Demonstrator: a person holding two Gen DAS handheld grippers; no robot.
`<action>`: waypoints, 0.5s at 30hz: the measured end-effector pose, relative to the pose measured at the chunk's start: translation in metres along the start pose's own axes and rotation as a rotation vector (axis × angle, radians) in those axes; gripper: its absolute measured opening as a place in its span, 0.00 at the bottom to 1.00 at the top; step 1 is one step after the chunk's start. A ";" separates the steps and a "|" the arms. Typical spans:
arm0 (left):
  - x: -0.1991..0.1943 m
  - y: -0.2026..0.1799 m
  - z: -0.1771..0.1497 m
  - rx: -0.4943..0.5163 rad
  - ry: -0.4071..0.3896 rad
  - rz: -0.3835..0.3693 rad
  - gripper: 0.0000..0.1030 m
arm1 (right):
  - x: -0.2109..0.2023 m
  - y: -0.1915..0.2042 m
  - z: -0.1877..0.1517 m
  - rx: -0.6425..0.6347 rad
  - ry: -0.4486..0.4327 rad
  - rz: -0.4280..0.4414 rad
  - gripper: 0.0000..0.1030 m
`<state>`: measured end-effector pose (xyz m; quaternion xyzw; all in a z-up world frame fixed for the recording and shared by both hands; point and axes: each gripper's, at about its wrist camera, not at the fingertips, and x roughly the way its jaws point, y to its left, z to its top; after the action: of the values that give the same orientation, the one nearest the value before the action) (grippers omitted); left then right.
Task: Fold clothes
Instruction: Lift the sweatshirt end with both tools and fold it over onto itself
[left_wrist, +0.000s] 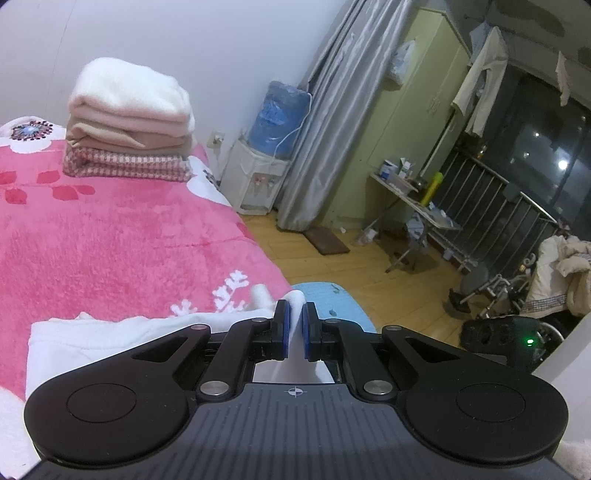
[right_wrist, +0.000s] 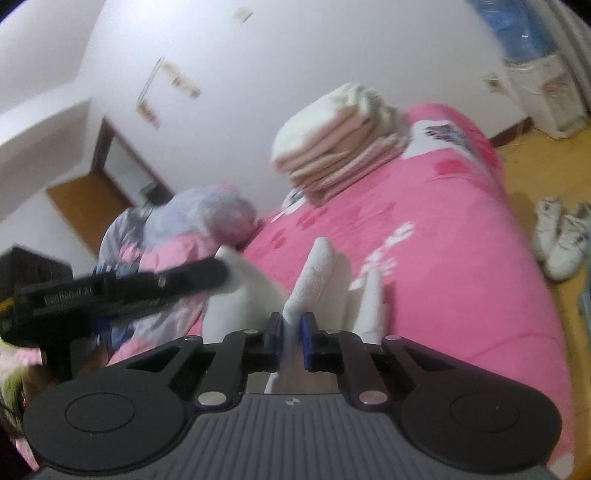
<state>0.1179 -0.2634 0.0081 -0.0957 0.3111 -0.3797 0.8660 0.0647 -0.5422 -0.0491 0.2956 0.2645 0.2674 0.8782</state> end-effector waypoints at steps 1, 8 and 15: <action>-0.001 0.000 0.000 0.000 -0.001 -0.003 0.05 | 0.005 0.002 0.000 -0.014 0.015 0.000 0.10; -0.001 -0.005 0.002 0.007 -0.003 -0.018 0.05 | 0.032 0.015 -0.004 -0.133 0.145 -0.025 0.10; 0.026 0.003 0.004 -0.035 0.035 -0.046 0.05 | 0.022 0.018 -0.005 -0.140 0.192 -0.047 0.14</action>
<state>0.1358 -0.2805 -0.0025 -0.1110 0.3306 -0.3958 0.8495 0.0715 -0.5138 -0.0472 0.2002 0.3351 0.2915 0.8733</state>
